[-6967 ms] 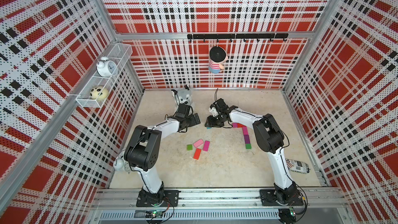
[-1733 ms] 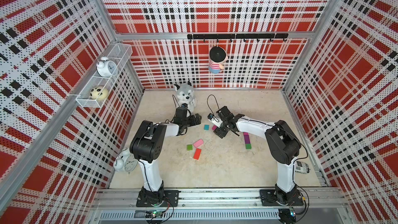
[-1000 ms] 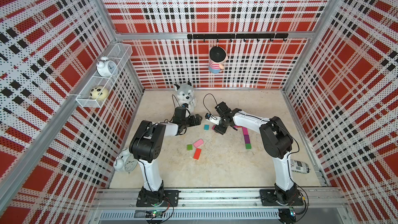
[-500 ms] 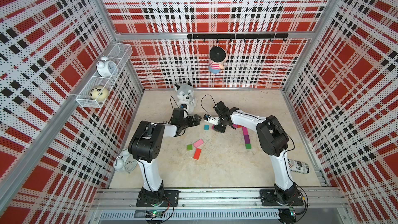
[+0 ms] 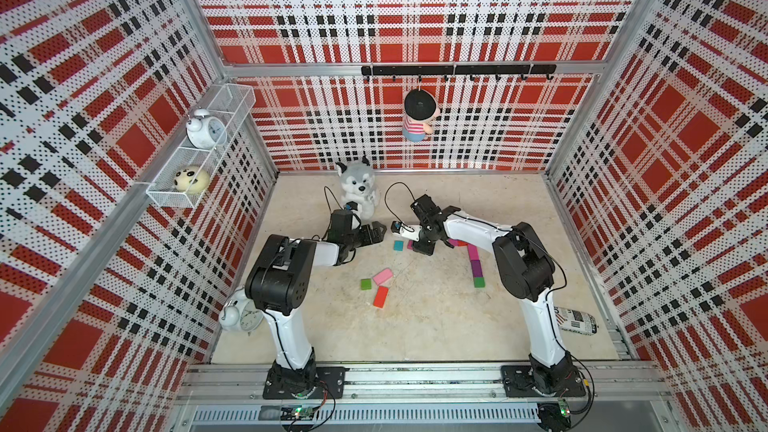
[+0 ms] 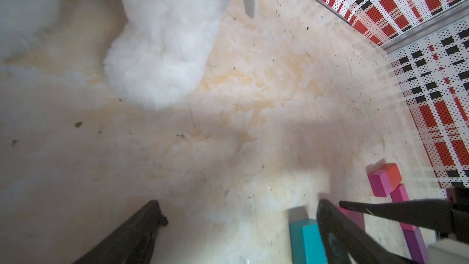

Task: Assemble the number 7 with building blocks
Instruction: Assemble the building block at the center of the board.

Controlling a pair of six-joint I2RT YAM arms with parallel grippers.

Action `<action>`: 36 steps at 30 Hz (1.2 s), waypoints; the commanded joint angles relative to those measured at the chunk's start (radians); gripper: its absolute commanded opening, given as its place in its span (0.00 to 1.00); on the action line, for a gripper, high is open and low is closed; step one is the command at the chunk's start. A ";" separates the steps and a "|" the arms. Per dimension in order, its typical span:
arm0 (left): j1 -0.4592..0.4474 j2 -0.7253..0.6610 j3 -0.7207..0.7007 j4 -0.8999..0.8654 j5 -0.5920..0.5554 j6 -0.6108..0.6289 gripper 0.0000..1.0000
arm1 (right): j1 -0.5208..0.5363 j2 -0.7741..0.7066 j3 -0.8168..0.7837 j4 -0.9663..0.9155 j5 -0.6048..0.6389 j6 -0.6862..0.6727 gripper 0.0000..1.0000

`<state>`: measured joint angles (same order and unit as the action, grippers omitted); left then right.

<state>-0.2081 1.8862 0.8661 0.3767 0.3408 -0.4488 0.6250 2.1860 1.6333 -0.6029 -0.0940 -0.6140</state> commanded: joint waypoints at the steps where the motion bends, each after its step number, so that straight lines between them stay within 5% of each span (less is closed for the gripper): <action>1: 0.008 0.022 -0.032 -0.066 0.001 -0.016 0.98 | -0.005 0.027 -0.018 0.006 -0.006 -0.001 0.49; 7: -0.004 0.028 -0.023 -0.067 0.003 0.000 0.98 | -0.006 -0.101 -0.128 0.117 -0.018 0.058 0.78; 13: -0.062 0.044 0.009 -0.082 -0.003 0.008 0.99 | -0.014 -0.336 -0.341 0.385 0.046 0.329 0.82; 15: -0.083 0.054 0.018 -0.081 -0.007 0.006 0.96 | -0.036 -0.382 -0.398 0.442 0.029 0.496 0.78; 20: -0.105 0.073 0.022 -0.081 -0.012 0.009 0.84 | -0.141 -0.378 -0.486 0.551 -0.198 0.921 0.44; 22: -0.106 0.072 0.016 -0.079 -0.014 0.011 0.79 | -0.158 -0.361 -0.545 0.650 -0.264 1.057 0.40; 28: -0.108 0.060 0.003 -0.079 -0.021 0.013 0.67 | -0.156 -0.264 -0.543 0.704 -0.331 1.239 0.35; 36: -0.118 0.053 -0.018 -0.068 -0.014 0.009 0.58 | -0.139 -0.261 -0.556 0.683 -0.302 1.273 0.35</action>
<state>-0.3153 1.9198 0.8818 0.3710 0.3321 -0.4412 0.4778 1.9251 1.0740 0.0666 -0.3965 0.6189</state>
